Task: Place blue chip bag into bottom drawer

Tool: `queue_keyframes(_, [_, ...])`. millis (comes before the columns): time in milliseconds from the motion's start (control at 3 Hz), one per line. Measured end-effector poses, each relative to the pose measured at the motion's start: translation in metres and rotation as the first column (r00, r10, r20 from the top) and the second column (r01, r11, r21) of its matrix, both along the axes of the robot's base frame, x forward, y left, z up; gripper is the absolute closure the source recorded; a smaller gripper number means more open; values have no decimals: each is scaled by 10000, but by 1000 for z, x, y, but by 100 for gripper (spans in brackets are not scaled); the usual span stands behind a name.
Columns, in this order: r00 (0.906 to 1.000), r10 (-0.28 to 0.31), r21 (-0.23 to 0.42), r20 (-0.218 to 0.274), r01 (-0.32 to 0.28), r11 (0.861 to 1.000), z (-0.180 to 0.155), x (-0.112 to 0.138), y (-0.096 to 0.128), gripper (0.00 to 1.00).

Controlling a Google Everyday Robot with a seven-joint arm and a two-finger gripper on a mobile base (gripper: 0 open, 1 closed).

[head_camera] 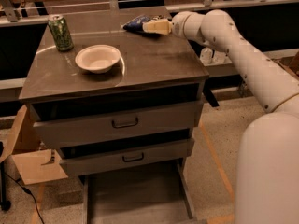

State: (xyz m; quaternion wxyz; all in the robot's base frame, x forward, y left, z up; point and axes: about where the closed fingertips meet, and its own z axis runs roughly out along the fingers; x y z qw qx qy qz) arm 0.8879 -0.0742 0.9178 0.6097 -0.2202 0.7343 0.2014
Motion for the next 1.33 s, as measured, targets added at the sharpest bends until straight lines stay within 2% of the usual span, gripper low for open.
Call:
queue_keyframes(667, [9988,199,136,-438,-194,9997,-32,24,26,0])
queue_keyframes(1000, [9984,287,156,-487,-280,9995,-43,39,39,0])
queue_keyframes(1333, [9992,249,257,-308,-242,9994,-43,54,48,15])
